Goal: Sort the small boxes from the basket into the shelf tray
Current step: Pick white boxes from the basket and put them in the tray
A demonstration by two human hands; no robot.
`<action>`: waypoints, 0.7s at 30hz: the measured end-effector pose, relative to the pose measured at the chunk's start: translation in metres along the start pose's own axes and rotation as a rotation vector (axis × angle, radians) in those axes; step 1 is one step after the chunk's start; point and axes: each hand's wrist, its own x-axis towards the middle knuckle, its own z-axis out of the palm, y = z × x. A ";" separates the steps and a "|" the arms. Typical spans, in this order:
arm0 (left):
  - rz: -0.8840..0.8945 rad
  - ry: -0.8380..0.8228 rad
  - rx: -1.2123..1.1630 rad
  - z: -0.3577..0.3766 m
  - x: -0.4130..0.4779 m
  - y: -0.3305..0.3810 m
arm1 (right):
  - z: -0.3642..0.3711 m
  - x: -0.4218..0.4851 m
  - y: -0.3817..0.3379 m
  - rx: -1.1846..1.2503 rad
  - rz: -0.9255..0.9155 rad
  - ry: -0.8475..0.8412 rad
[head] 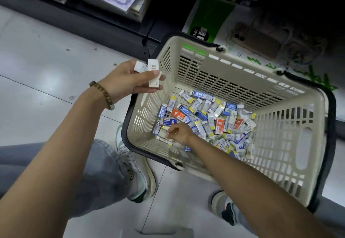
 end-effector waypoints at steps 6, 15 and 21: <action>0.041 0.051 0.073 0.023 -0.004 0.023 | -0.062 -0.070 -0.039 0.359 -0.080 0.004; 0.121 -0.196 0.251 0.100 -0.026 0.132 | -0.205 -0.251 -0.133 0.319 -0.433 0.293; 0.147 -0.346 0.212 0.138 -0.044 0.155 | -0.226 -0.318 -0.156 0.474 -0.662 0.256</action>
